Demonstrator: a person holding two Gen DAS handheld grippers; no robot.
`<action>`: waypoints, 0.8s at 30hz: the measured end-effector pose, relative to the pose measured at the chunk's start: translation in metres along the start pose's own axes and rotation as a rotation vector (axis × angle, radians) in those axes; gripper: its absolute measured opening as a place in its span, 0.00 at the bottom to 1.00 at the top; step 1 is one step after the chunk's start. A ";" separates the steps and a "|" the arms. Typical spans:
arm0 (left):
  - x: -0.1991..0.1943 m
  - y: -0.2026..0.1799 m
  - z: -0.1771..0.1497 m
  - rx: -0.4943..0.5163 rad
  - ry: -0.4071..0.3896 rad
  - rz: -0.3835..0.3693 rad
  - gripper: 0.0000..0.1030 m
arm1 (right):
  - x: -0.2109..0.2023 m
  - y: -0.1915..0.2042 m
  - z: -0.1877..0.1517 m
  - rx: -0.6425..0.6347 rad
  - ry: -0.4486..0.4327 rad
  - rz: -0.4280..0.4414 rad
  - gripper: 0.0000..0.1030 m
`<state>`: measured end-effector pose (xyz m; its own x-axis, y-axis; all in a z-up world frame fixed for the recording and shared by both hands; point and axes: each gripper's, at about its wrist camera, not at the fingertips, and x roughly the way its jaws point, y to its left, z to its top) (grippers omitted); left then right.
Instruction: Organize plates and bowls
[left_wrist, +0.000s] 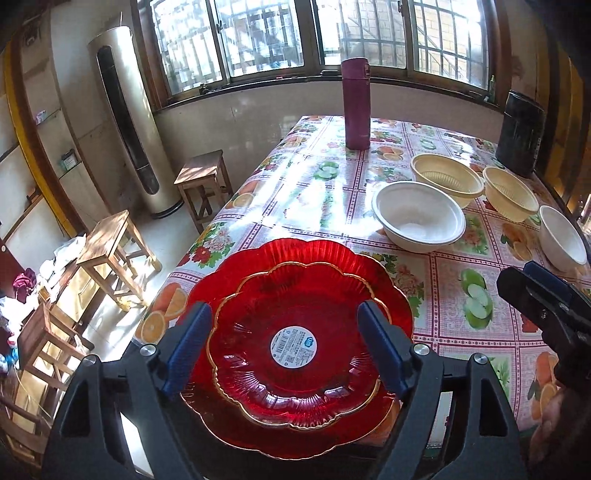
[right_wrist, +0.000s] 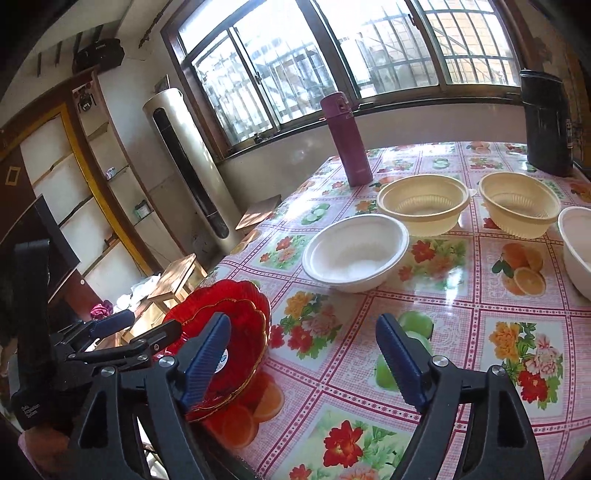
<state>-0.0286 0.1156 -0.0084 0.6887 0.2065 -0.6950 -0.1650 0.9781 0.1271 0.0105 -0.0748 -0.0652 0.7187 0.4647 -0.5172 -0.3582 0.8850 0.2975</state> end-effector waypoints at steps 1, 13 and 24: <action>-0.001 -0.004 0.000 0.008 -0.004 0.001 0.79 | -0.002 -0.005 0.002 0.003 -0.011 -0.007 0.85; -0.020 -0.055 0.014 0.096 -0.081 -0.047 0.79 | -0.041 -0.069 0.007 0.079 -0.128 -0.112 0.88; -0.022 -0.106 0.018 0.184 -0.076 -0.082 0.79 | -0.076 -0.130 0.002 0.147 -0.183 -0.202 0.88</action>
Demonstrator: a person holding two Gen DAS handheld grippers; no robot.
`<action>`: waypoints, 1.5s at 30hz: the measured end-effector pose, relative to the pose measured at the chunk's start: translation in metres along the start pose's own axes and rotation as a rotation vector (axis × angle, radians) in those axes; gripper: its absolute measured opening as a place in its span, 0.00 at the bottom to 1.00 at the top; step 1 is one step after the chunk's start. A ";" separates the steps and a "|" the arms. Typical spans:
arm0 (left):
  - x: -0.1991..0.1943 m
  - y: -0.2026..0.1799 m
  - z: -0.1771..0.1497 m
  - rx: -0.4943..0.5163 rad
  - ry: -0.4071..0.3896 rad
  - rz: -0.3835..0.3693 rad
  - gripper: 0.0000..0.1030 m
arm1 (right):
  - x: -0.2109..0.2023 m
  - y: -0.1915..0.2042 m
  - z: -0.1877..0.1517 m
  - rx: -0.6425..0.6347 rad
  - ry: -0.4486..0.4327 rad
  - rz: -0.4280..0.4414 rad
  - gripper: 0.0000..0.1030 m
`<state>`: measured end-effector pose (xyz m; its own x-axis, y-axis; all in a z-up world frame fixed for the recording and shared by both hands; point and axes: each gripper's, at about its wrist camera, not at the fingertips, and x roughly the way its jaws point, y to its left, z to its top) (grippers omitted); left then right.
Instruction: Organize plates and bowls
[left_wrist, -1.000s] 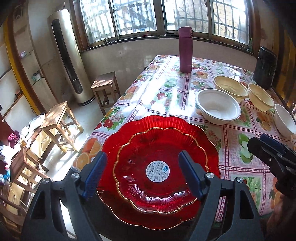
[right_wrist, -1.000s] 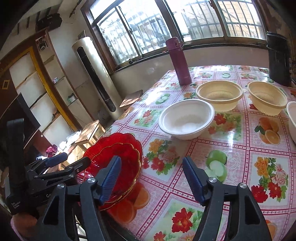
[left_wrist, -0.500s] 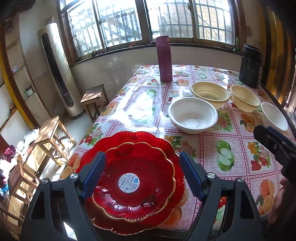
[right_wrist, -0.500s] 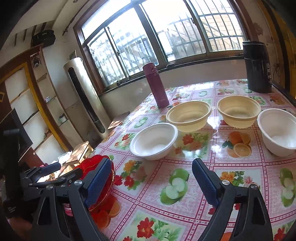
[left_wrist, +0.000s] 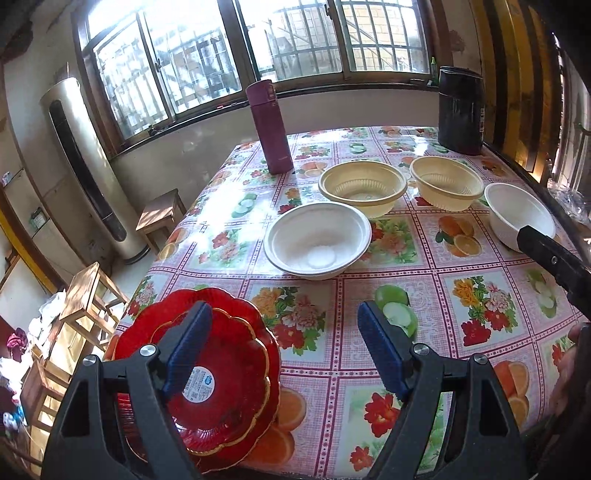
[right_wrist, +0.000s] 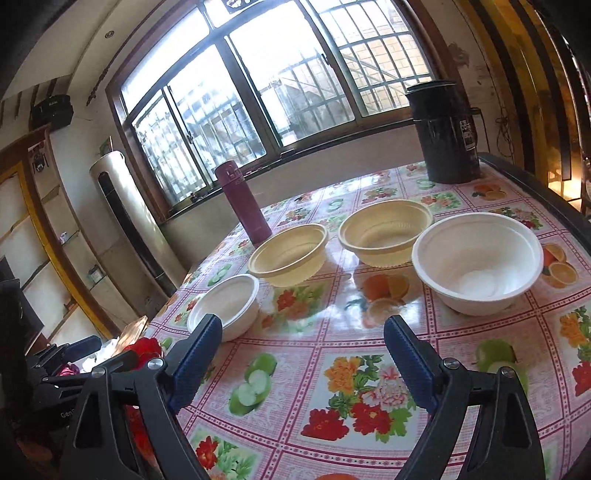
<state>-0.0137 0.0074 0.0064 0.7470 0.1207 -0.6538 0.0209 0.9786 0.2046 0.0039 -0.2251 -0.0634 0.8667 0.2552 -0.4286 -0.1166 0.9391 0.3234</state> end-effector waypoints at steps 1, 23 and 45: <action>0.001 -0.006 0.001 0.011 0.003 -0.005 0.79 | -0.003 -0.007 0.000 0.002 -0.007 -0.009 0.88; 0.024 -0.106 -0.030 0.192 0.147 -0.112 0.79 | -0.007 -0.073 0.000 0.100 -0.041 -0.135 0.89; 0.012 -0.046 -0.038 0.141 0.092 -0.094 0.79 | 0.004 -0.058 -0.003 0.008 -0.035 -0.208 0.90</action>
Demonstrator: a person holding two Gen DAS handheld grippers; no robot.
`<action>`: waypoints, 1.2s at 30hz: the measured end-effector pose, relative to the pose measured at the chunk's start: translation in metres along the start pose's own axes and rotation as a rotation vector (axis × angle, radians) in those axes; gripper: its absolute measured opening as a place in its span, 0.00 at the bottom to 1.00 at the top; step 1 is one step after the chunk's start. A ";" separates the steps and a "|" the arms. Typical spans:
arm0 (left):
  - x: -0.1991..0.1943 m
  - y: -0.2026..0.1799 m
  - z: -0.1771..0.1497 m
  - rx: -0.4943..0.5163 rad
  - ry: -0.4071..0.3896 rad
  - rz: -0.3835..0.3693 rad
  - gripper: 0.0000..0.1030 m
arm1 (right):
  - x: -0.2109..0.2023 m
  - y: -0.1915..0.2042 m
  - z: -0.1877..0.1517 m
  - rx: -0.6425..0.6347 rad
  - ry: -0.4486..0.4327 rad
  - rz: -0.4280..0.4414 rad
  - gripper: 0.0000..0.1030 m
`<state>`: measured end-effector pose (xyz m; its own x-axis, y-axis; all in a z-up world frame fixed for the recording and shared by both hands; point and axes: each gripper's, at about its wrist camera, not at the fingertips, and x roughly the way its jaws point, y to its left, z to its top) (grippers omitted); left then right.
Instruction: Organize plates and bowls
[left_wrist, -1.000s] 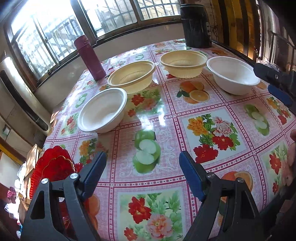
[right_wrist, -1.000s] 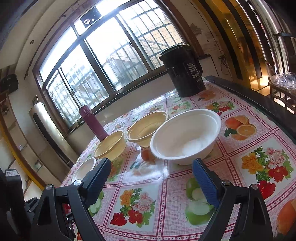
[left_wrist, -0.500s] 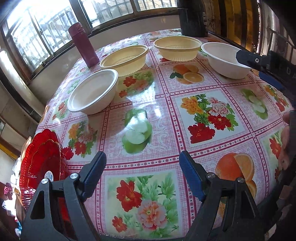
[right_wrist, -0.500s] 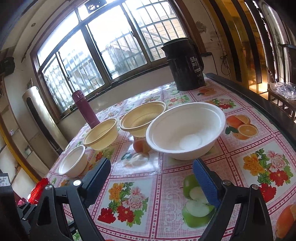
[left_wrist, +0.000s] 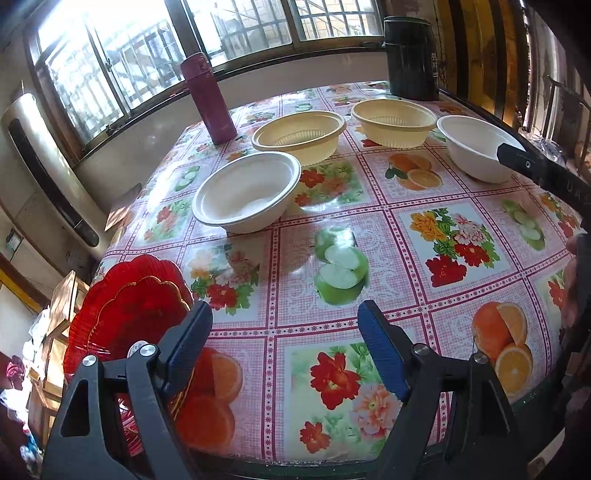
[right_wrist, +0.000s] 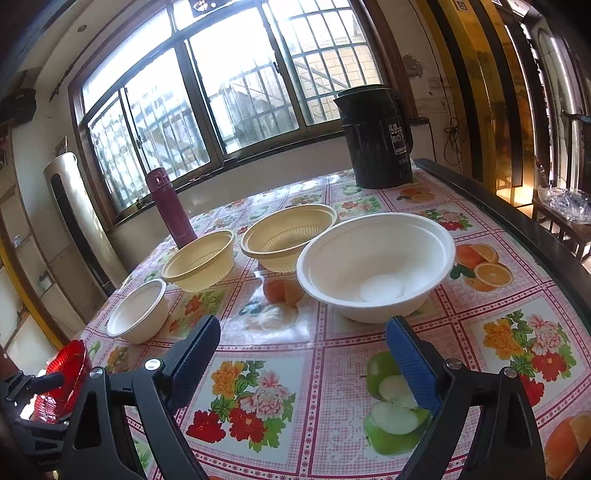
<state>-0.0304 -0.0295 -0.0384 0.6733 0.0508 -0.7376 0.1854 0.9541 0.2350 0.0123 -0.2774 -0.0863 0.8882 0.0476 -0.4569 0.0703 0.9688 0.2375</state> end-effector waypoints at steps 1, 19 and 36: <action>0.000 0.000 -0.001 0.004 0.004 -0.001 0.79 | -0.001 -0.001 0.000 0.003 -0.006 -0.005 0.90; -0.006 -0.040 0.059 0.041 0.016 -0.170 0.79 | -0.018 -0.109 0.090 0.370 -0.238 -0.047 0.97; -0.001 0.062 0.086 -0.042 -0.009 0.049 0.79 | 0.038 -0.019 0.068 0.201 -0.001 0.296 0.97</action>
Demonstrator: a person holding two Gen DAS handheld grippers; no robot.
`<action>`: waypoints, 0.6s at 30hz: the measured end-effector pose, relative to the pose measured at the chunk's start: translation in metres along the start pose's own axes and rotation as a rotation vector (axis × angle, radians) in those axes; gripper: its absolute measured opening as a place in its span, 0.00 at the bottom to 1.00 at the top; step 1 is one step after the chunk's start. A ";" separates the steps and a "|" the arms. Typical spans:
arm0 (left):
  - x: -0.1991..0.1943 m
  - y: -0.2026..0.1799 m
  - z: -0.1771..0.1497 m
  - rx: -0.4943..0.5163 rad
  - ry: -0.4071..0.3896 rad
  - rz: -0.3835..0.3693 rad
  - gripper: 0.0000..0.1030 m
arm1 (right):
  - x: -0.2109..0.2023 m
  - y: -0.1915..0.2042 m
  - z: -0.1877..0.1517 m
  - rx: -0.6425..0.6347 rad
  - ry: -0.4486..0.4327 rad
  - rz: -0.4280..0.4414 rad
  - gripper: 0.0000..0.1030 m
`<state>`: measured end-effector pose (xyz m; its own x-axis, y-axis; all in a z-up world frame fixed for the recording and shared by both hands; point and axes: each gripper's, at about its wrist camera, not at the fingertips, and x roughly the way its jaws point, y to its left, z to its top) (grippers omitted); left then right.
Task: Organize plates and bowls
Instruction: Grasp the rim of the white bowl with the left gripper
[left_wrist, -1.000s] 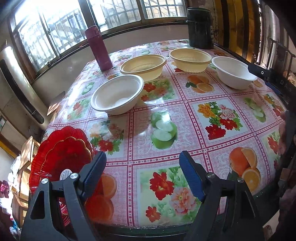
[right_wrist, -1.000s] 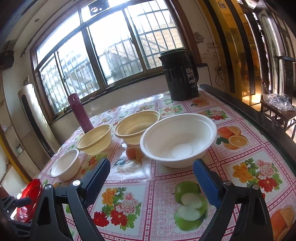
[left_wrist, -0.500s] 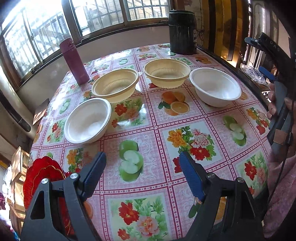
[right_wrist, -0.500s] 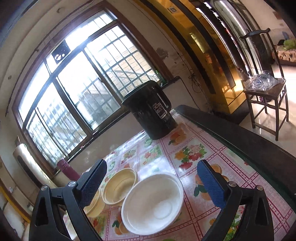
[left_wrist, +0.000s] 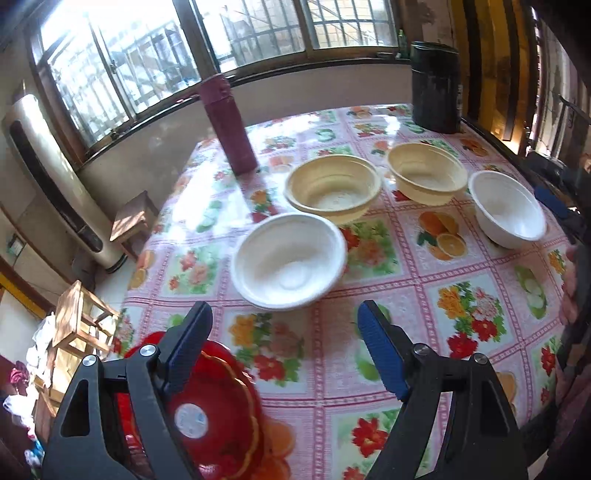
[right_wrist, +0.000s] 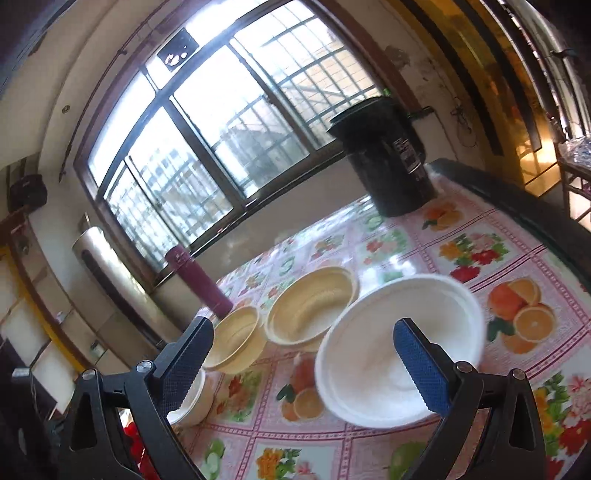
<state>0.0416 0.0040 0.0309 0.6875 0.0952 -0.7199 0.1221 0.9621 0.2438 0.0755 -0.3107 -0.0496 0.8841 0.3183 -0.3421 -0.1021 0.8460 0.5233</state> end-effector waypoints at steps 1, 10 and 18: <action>0.005 0.015 0.006 -0.001 -0.004 0.045 0.79 | 0.011 0.014 -0.005 -0.006 0.029 0.036 0.97; 0.076 0.081 0.033 -0.048 0.153 0.204 0.79 | 0.132 0.105 -0.040 0.082 0.258 0.101 0.97; 0.123 0.082 0.032 -0.131 0.254 0.155 0.79 | 0.178 0.092 -0.074 0.151 0.411 0.141 0.94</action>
<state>0.1592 0.0860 -0.0172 0.4885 0.2880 -0.8237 -0.0744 0.9543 0.2896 0.1901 -0.1440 -0.1201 0.6093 0.5946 -0.5246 -0.1141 0.7204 0.6841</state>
